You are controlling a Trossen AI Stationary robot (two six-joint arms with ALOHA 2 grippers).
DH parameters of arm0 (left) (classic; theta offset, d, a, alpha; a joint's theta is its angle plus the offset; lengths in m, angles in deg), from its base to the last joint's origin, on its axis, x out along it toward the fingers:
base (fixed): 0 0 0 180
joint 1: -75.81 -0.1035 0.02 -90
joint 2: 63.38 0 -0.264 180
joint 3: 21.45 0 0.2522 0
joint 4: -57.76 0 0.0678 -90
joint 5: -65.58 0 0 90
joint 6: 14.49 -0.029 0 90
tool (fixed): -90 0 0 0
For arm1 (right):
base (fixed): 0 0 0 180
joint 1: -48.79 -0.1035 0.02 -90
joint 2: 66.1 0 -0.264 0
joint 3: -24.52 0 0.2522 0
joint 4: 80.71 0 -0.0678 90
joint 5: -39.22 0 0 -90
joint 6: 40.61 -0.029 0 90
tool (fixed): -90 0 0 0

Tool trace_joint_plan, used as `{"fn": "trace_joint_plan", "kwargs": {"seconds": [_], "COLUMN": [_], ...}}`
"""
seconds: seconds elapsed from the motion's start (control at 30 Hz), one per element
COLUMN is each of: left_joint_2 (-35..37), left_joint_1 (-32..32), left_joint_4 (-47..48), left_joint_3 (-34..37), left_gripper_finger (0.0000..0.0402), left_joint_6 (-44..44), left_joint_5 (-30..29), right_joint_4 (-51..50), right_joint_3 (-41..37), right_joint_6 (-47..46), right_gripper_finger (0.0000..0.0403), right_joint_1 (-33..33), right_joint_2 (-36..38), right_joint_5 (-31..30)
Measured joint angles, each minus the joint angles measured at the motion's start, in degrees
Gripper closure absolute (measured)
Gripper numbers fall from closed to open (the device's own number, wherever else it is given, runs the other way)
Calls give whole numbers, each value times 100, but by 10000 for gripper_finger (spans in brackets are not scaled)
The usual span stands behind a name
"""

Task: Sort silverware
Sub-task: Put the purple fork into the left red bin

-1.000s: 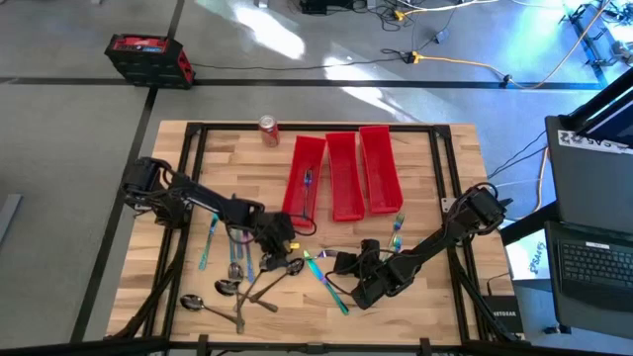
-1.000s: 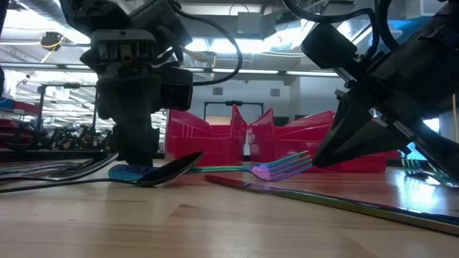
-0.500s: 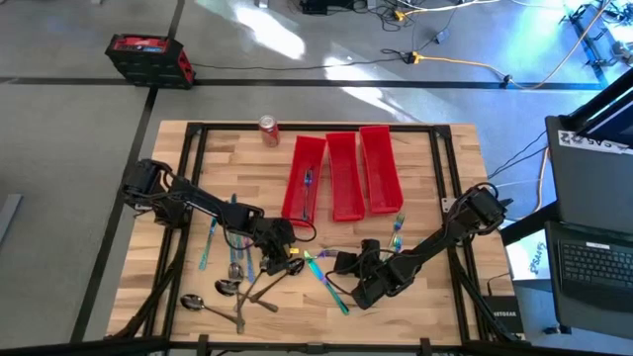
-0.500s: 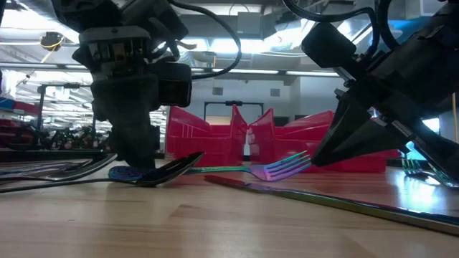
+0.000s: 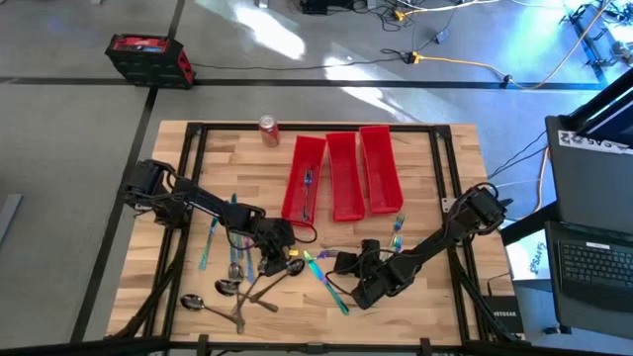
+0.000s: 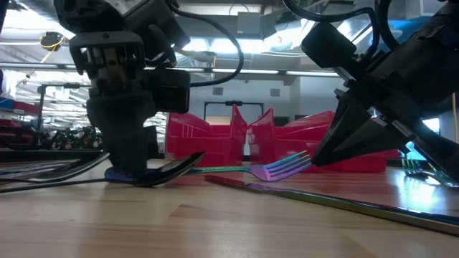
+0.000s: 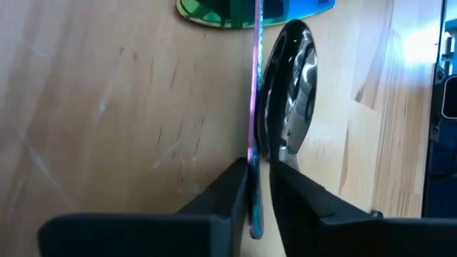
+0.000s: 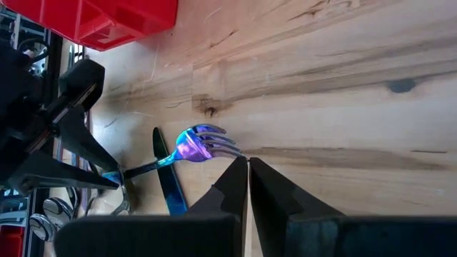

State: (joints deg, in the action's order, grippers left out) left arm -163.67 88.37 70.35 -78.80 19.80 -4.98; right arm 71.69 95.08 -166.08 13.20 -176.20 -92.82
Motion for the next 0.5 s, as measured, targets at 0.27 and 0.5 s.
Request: {"fn": "trace_joint_plan", "kwargs": {"seconds": [0.27,0.5], "left_joint_2": [-2,-9], "left_joint_1": [10,17], "left_joint_4": [4,7], "left_joint_3": [2,4], "left_gripper_finger": [381,382], "left_joint_6": [2,-113], "left_joint_5": [24,312], "right_joint_4": [0,0], "right_joint_3": [0,0], "right_joint_6": [0,2], "right_gripper_finger": [403,403], "right_joint_1": [0,0], "right_joint_2": [0,0], "right_joint_5": [0,0]}}
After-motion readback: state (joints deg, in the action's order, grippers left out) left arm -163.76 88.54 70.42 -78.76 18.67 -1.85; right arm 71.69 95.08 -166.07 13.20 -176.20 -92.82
